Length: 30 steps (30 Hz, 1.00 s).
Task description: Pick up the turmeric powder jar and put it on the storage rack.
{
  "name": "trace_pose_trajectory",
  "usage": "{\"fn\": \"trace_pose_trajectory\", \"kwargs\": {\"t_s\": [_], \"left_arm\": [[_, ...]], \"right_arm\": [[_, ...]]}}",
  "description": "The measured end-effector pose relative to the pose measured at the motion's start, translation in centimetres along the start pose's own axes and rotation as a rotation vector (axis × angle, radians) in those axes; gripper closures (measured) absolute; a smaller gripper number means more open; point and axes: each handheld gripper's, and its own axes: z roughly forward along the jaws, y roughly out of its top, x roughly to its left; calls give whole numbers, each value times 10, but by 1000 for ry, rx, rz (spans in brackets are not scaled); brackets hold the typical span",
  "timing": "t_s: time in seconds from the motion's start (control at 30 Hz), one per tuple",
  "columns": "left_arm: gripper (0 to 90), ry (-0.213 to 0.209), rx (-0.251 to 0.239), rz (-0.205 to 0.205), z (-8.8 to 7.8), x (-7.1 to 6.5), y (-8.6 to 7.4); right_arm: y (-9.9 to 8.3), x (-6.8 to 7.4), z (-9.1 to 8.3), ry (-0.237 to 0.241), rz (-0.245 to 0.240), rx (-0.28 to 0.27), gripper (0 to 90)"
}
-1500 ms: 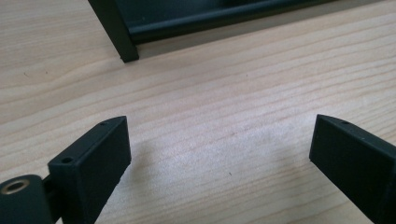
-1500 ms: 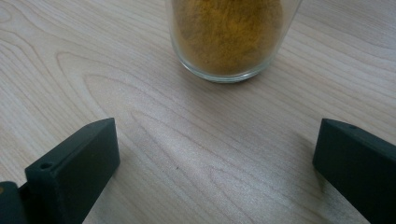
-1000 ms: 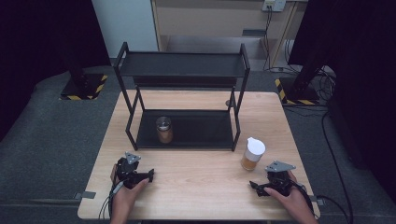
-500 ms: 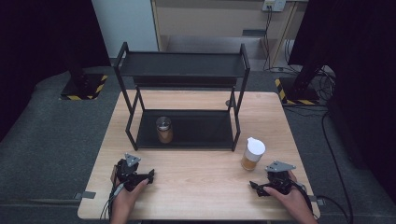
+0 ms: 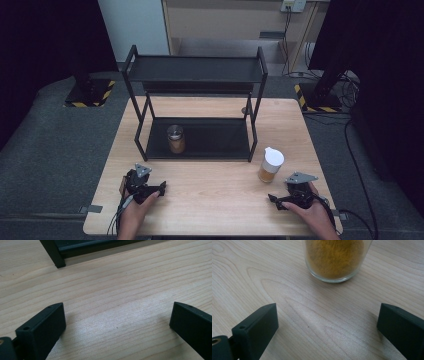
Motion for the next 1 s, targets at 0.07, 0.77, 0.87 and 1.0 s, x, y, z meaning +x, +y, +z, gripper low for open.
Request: {"fn": "trace_pose_trajectory", "kwargs": {"t_s": [0.07,0.77,0.87,1.0], "left_arm": [[0,0,-1,0,0,0,0],[0,0,-10,0,0,0,-3],[0,0,-10,0,0,0,-3],[0,0,-9,0,0,0,-2]], "right_arm": [[0,-1,-2,1,-1,-7,48],[20,-7,-19,40,-36,-32,87],[23,-9,-22,42,-26,-49,87],[27,-9,-23,39,-25,-59,87]]}}
